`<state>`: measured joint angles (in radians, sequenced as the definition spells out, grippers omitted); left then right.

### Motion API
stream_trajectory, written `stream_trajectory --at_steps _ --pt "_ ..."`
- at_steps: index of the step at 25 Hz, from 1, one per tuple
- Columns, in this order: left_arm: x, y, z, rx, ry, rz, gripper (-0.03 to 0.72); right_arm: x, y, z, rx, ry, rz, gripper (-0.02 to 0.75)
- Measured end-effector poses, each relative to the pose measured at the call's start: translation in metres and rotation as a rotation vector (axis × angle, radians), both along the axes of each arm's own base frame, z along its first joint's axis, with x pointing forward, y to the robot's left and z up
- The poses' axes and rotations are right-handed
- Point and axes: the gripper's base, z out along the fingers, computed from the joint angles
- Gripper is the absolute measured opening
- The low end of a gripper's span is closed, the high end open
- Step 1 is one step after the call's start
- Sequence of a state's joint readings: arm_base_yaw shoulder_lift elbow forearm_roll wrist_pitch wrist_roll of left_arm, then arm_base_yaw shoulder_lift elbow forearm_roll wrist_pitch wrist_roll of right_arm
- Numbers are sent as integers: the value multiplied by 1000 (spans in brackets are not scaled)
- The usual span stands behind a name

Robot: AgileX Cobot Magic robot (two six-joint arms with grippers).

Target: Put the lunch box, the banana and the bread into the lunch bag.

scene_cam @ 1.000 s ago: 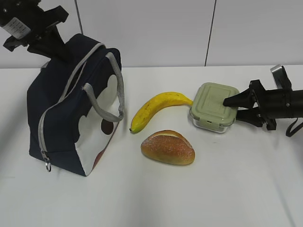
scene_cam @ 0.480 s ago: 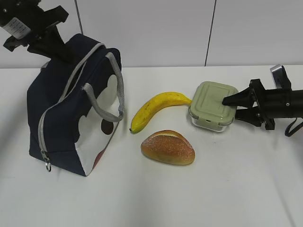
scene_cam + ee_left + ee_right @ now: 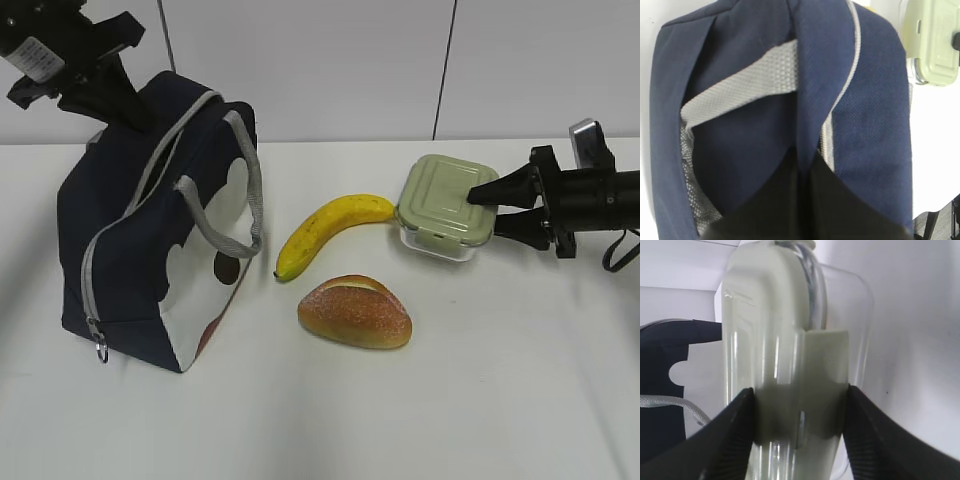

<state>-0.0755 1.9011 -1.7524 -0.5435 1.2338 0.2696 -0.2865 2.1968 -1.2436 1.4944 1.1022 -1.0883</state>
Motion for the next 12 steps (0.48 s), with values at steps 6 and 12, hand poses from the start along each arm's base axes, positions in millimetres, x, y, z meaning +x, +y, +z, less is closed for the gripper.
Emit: stream_trajectory --at_steps 6,12 --pt "0 -3 2 -37 3 2 0 7 -3 34 -30 -21 17 387" --pt "0 -5 4 -79 15 21 0 16 9 91 -67 -71 57 387"
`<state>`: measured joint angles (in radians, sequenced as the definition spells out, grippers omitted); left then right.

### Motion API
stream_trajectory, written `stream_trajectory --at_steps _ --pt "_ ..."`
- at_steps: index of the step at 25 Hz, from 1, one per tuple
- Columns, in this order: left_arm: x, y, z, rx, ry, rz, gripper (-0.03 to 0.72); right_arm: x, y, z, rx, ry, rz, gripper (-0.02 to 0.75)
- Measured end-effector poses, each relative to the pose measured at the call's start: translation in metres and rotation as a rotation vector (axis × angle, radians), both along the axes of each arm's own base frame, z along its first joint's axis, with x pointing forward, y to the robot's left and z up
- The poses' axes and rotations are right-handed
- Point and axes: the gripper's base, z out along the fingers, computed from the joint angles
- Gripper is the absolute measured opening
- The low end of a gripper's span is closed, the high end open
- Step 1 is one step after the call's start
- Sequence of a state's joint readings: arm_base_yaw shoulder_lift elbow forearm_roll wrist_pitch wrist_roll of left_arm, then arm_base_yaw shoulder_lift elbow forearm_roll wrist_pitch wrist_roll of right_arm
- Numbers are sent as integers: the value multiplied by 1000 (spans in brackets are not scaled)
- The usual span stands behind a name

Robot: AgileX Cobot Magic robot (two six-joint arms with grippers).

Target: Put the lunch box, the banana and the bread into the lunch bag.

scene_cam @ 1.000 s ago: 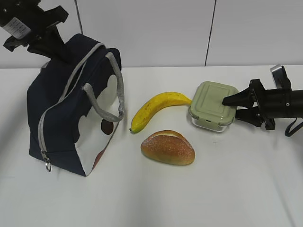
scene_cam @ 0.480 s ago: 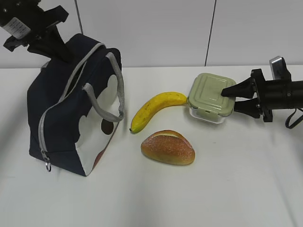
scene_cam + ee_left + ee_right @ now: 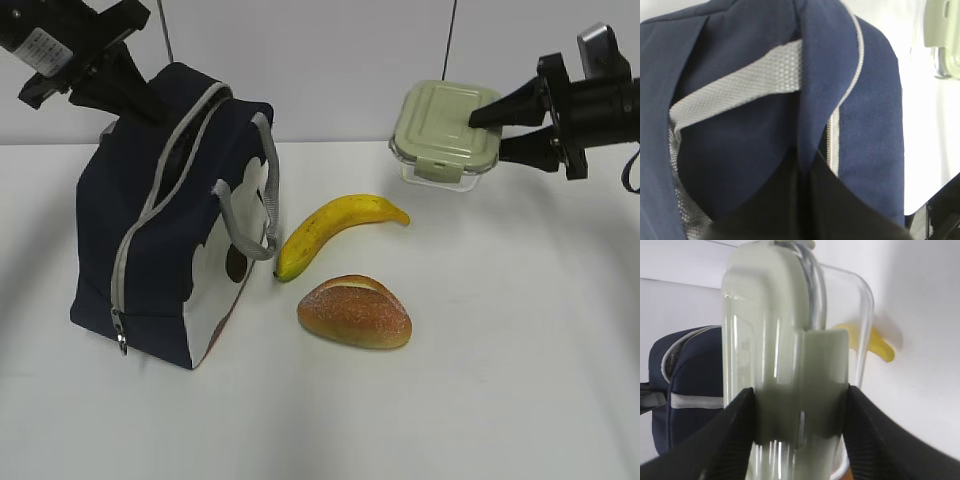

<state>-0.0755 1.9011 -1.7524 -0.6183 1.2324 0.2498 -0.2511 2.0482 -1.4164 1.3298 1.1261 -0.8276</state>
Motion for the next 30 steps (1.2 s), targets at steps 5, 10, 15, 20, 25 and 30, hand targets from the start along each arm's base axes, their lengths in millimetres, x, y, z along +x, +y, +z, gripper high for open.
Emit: stream_trajectory --at_steps 5,10,15,20,25,30 --pt "1 -1 1 -18 11 25 0 8 37 46 -36 -30 97 387" --pt "1 -1 1 -20 15 31 0 15 85 85 -47 -54 187 387" --pt "1 -1 1 -24 18 48 0 12 124 116 -41 -56 250 387" --pt "1 -1 1 -25 19 51 0 1 164 123 -35 -31 324 386" --pt "1 0 1 -26 20 54 0 -11 191 116 -119 6 396 386" --pt "1 0 1 -26 21 55 0 -14 198 107 -204 42 414 386"
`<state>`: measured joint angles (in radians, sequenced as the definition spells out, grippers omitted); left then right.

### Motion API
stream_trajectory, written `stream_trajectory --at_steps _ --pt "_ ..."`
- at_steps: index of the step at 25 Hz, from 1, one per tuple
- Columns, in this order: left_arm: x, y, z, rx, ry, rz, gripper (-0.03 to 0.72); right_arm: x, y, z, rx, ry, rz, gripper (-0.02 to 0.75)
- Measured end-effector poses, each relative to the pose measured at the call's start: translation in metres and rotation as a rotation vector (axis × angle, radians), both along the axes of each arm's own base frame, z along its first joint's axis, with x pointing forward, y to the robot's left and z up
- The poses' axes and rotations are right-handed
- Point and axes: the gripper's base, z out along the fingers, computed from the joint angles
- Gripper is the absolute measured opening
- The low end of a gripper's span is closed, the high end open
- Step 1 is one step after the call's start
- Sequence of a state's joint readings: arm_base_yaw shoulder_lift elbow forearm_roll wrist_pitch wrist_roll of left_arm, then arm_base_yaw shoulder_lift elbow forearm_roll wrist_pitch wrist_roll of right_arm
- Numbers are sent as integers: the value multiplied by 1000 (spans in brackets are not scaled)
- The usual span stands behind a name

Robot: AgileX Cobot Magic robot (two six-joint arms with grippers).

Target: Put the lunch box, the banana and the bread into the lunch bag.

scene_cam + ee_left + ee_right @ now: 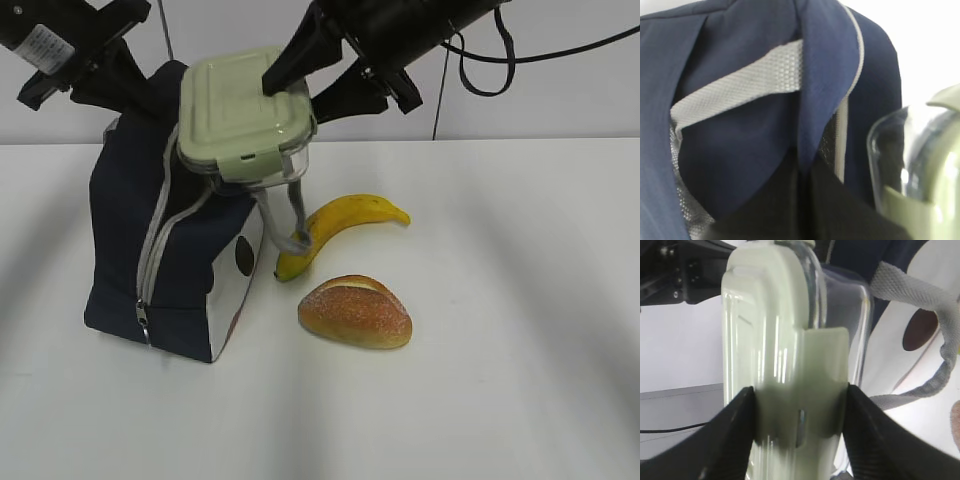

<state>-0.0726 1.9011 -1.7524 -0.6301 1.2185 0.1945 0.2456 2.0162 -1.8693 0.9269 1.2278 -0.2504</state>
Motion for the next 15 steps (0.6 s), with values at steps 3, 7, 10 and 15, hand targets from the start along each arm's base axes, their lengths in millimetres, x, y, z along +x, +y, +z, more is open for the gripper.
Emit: stream_trajectory --at_steps 3,7,10,15 --pt "0 0 0 -1 1 0 0 2 -3 -11 -95 15 -17 386" --pt "0 -1 0 -7 3 -1 0 6 -9 -20 -196 21 -61 386" --pt "-1 -1 0 -7 6 -3 0 7 -2 -19 -192 -3 -81 386" --pt "-1 -1 0 -7 7 -4 0 1 27 -18 -172 -46 -89 386"
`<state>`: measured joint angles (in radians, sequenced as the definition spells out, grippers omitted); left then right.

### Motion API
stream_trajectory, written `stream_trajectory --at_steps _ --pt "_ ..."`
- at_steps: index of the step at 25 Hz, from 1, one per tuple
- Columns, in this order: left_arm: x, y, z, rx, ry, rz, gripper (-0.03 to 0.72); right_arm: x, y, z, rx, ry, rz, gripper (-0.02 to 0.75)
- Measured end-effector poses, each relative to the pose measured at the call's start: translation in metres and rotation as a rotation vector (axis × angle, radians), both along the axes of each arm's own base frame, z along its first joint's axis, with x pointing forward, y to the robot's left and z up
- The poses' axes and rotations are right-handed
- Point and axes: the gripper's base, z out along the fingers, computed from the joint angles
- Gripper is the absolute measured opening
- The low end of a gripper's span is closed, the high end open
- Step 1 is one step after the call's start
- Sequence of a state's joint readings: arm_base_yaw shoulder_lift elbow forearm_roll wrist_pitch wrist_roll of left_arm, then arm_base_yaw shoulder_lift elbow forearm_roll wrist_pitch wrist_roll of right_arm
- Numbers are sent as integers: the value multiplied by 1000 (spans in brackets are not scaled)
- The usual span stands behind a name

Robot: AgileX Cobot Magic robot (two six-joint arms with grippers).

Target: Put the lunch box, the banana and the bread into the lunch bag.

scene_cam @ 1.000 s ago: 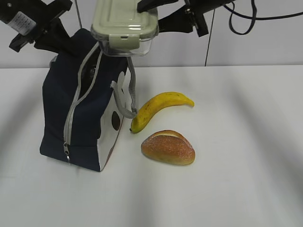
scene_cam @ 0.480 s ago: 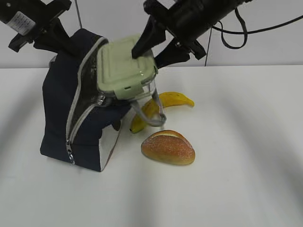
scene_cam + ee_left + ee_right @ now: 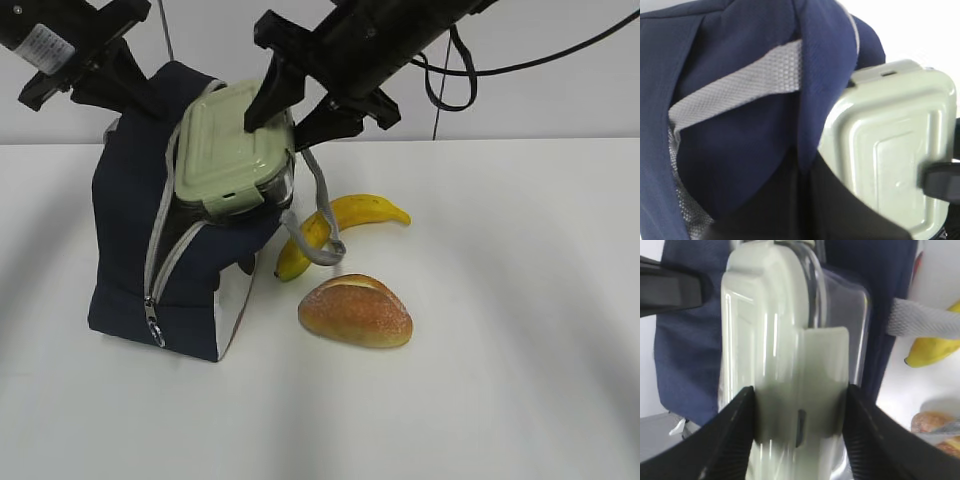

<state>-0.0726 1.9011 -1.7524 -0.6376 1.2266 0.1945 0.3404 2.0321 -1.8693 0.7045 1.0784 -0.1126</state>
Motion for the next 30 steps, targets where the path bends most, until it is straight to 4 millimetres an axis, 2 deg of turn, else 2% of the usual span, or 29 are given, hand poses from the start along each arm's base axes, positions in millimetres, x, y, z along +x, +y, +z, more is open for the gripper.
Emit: stream_trajectory --at_steps 6,12,15,22,30 --pt "0 0 0 -4 0 0 0 -1 10 -3 -58 -21 -59 386" --pt "0 -1 0 -9 1 1 0 1 16 -4 -41 -24 -109 385" --pt "0 -1 1 -15 2 0 0 3 25 -15 -44 0 -111 386" --pt "0 -1 1 -21 3 1 0 6 59 -40 -29 35 -112 385" --pt "0 -2 1 -23 3 0 0 14 72 -74 -36 79 -130 385"
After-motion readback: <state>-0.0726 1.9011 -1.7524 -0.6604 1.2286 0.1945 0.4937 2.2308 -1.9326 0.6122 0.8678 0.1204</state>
